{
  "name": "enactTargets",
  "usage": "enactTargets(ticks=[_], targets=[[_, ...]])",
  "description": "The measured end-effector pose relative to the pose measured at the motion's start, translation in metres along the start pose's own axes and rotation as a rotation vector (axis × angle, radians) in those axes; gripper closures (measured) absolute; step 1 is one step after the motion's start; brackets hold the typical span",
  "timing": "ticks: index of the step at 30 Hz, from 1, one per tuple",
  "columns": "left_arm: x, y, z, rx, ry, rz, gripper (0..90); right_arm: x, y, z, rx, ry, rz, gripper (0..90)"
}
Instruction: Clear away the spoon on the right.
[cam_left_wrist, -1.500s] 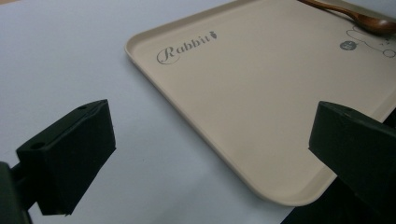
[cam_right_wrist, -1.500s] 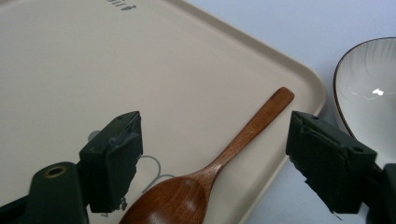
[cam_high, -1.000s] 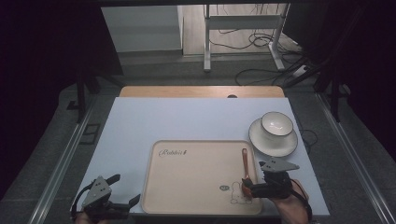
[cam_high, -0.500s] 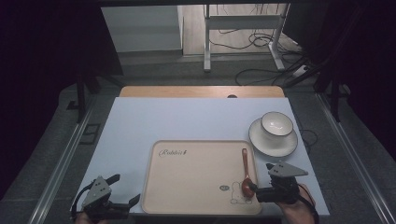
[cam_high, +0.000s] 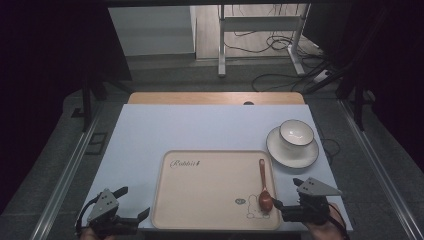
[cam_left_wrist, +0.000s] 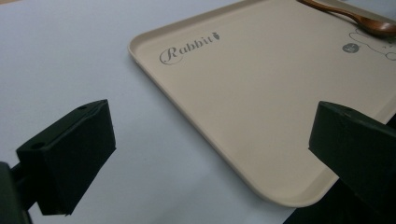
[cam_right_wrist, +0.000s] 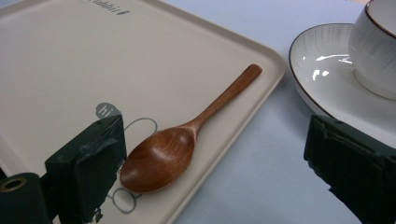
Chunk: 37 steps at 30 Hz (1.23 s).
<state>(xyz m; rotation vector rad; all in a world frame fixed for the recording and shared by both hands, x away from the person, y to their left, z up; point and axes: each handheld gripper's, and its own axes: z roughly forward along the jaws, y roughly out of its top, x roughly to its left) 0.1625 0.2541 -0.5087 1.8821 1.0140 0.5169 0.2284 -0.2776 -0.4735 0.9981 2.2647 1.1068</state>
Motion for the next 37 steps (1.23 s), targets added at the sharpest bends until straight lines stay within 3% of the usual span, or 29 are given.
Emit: enactTargets(ticks=[23, 37], targets=[[0.000, 0.000, 0.000, -0.003, 0.001, -0.004, 0.3, -0.005, -0.033, -0.030, -0.040, -0.042, 0.036, 6.1], [0.001, 0.000, 0.000, -0.002, 0.004, -0.010, 0.3, -0.012, -0.045, -0.029, 0.014, -0.053, 0.074, 6.1]])
